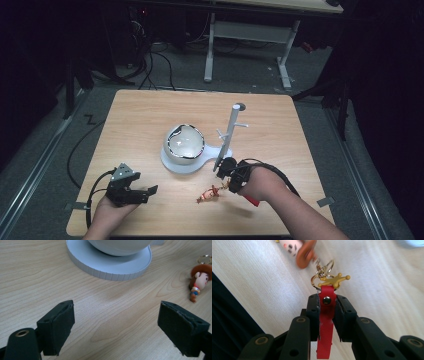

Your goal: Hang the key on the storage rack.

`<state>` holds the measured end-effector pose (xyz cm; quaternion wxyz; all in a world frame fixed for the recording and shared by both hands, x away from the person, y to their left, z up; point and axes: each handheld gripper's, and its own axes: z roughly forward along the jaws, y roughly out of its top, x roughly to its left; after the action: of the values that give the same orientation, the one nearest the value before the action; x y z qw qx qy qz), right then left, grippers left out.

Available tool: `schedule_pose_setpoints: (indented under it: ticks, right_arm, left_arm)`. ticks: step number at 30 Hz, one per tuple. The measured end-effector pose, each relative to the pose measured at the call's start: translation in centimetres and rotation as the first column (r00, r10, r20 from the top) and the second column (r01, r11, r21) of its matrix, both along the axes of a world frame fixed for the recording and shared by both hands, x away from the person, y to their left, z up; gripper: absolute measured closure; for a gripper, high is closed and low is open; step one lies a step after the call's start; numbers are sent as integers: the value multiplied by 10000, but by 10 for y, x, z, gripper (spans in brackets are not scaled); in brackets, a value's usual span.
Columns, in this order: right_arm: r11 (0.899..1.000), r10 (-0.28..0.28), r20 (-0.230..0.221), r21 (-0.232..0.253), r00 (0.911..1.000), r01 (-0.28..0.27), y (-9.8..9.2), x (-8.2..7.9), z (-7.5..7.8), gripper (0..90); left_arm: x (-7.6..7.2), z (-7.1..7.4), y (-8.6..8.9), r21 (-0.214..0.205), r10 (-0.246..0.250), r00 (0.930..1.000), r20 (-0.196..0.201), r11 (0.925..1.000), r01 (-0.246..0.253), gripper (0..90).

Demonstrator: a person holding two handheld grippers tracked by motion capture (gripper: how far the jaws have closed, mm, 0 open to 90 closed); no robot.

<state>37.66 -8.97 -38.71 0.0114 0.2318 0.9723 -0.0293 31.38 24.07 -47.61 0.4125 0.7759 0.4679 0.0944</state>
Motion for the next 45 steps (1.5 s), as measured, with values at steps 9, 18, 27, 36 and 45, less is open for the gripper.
schedule_pose_setpoints:
  ticks: [9, 18, 27, 36, 45]
  right_arm:
    - [9991, -239, 501, 363, 9985, 221, -6, 6, 31, 750]
    - [9966, -589, 901, 620, 9942, 535, -17, 10, 57, 750]
    - [9904, -1227, 1576, 836, 9798, 1105, -40, 19, 89, 750]
    - [9814, -1768, 2161, 1132, 9602, 1552, -57, 36, 121, 750]
    - [9692, -2327, 2281, 1357, 9454, 2058, -59, 60, 144, 750]
  left_arm:
    - [0, 1, 2, -6, 59, 10000, 30, 10000, -59, 148]
    - [0, 0, -1, 101, -57, 10000, 34, 9999, 57, 149]
    - [1, 0, -1, 119, -123, 9999, -18, 9999, 123, 151]
    - [1, -1, -3, 194, -290, 9995, -83, 9994, 291, 153]
    - [0, 0, -3, 182, -331, 9994, -65, 9993, 332, 153]
